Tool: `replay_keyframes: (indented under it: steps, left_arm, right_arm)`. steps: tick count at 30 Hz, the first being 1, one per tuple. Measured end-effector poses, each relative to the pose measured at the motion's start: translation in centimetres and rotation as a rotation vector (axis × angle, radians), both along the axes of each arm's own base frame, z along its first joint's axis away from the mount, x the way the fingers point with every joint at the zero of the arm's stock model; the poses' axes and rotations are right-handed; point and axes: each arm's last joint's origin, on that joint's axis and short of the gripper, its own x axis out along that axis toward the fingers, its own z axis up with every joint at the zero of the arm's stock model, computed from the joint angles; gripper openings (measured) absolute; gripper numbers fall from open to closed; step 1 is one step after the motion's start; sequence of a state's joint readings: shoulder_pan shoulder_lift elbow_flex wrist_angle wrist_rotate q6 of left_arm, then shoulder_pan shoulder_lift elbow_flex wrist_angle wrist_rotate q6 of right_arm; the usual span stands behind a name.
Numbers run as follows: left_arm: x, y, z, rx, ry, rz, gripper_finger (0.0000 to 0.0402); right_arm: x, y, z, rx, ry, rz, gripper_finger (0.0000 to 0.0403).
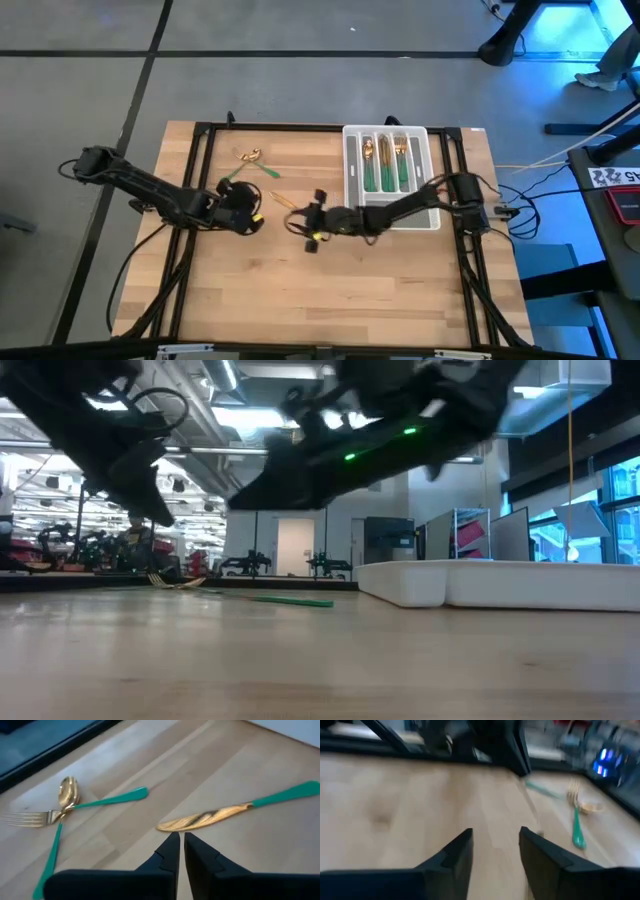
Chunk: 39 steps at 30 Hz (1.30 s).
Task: Sort silverware
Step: Put the green knife into the silverware tray
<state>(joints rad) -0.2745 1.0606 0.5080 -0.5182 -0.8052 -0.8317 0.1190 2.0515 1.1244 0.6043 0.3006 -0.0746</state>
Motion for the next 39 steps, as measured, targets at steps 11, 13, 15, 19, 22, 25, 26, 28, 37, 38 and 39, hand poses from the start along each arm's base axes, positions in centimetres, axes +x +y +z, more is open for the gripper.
replay_keyframes:
  steps: [11, 13, 15, 19, 22, 25, 26, 28, 37, 38, 39]
  left_arm:
    - [-1.2, -0.6, -2.9, -0.001, -0.098, -0.022, 0.0004]
    - [-1.3, -0.8, -3.4, 0.005, -0.112, -0.049, 0.0002]
    - [-1.4, -0.9, -3.9, 0.011, -0.128, -0.079, 0.0001]
    - [-1.5, -1.2, -4.4, 0.031, -0.151, -0.137, 0.0003]
    - [-1.5, -1.4, -4.5, 0.045, -0.163, -0.169, 0.0001]
    - [-1.3, -1.9, -4.2, 0.087, -0.173, -0.243, 0.0001]
    - [-1.2, -2.1, -4.1, 0.108, -0.178, -0.279, 0.0001]
    - [-1.0, -2.7, -3.6, 0.151, -0.193, -0.346, 0.0001]
    - [-0.9, -3.6, -3.3, 0.231, -0.167, -0.486, 0.0003]
    - [-0.9, -3.6, -3.4, 0.239, -0.145, -0.505, 0.0004]
    - [-0.9, -3.7, -3.6, 0.245, -0.122, -0.521, 0.0006]
  right_arm:
    - [2.3, -5.8, -4.7, 0.253, 0.262, -0.123, 0.0213]
    - [2.2, -5.9, -5.5, 0.265, 0.295, -0.130, 0.0207]
    - [2.2, -5.9, -5.9, 0.270, 0.310, -0.137, 0.0197]
    - [2.1, -5.4, -6.0, 0.271, 0.342, -0.087, 0.0164]
    - [2.0, -5.1, -6.1, 0.257, 0.371, -0.013, 0.0128]
    - [2.0, -5.1, -7.3, 0.273, 0.403, 0.049, 0.0093]
    - [2.0, -5.0, -7.8, 0.284, 0.412, 0.051, 0.0082]
    - [2.0, -5.0, -8.4, 0.291, 0.417, 0.051, 0.0061]
    - [2.4, -4.7, -8.6, 0.333, 0.368, 0.248, 0.0020]
    - [2.4, -4.6, -8.6, 0.356, 0.357, 0.295, 0.0020]
    - [2.4, -4.4, -8.7, 0.379, 0.351, 0.338, 0.0021]
